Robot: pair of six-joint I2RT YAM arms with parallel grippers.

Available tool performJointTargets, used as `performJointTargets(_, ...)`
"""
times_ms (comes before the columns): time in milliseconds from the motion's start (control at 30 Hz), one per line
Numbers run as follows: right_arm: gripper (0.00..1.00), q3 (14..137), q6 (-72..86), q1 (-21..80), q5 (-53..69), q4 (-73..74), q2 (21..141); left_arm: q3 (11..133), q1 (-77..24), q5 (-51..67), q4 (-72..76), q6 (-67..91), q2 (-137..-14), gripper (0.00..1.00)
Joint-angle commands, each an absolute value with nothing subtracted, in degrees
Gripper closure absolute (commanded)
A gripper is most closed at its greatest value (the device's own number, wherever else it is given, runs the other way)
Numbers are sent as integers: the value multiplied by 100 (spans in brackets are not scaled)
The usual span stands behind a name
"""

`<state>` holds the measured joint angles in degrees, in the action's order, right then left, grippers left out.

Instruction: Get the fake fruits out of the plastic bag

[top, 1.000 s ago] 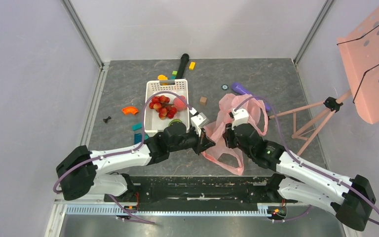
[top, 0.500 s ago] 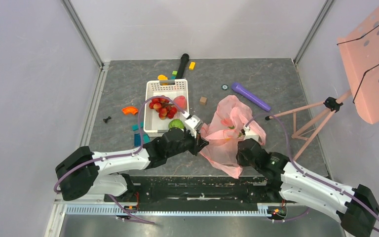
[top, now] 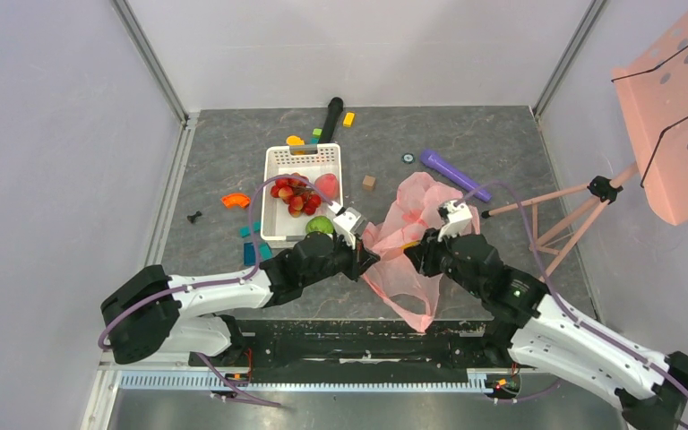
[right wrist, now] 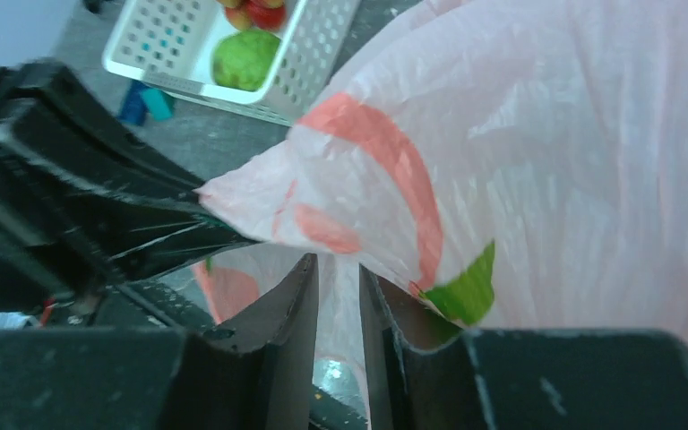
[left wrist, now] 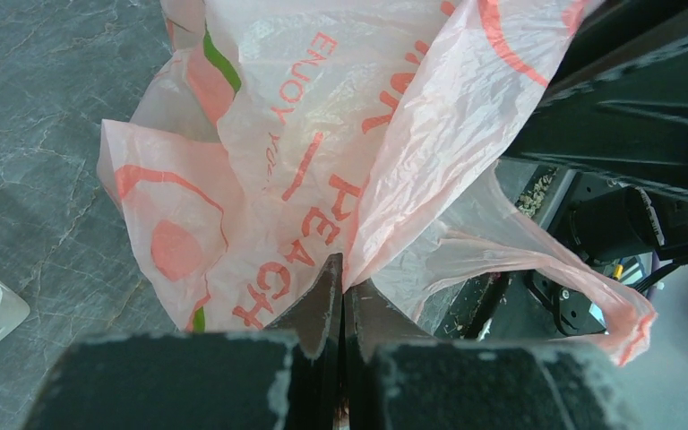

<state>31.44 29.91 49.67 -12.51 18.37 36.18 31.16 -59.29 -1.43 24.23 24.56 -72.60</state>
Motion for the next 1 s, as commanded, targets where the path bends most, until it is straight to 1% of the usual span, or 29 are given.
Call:
performJointTargets(0, 75, 3352, 2541, 4986, -1969, 1421, 4327, 3209, -5950, -230, 2697, 2641, -7343, 98)
performJointTargets(133, 77, 3145, 2425, 4983, -2739, 980, 4949, 3280, -5945, -176, 2604, 2683, -7405, 97)
performJointTargets(233, 78, 2695, 2505, 4968, -3182, 493, 5105, 3331, -5946, -186, 2514, 2722, -7470, 98)
performJointTargets(300, 78, 2422, 2570, 4949, -3246, 320, 5140, 3349, -5949, -158, 2500, 2730, -7508, 98)
performJointTargets(433, 78, 2057, 2739, 4941, -2945, 430, 5284, 3340, -5949, -180, 2542, 2756, -7567, 98)
performJointTargets(700, 78, 1284, 3251, 4945, -1901, 564, 5298, 3335, -5949, -315, 2601, 2829, -7658, 98)
performJointTargets(833, 78, 1443, 3347, 4969, -1644, 1069, 5067, 3350, -5950, -349, 2542, 2880, -7681, 98)
performJointTargets(967, 77, 2033, 3256, 5003, -1737, 1463, 4092, 3401, -5945, -413, 2460, 2924, -7721, 98)
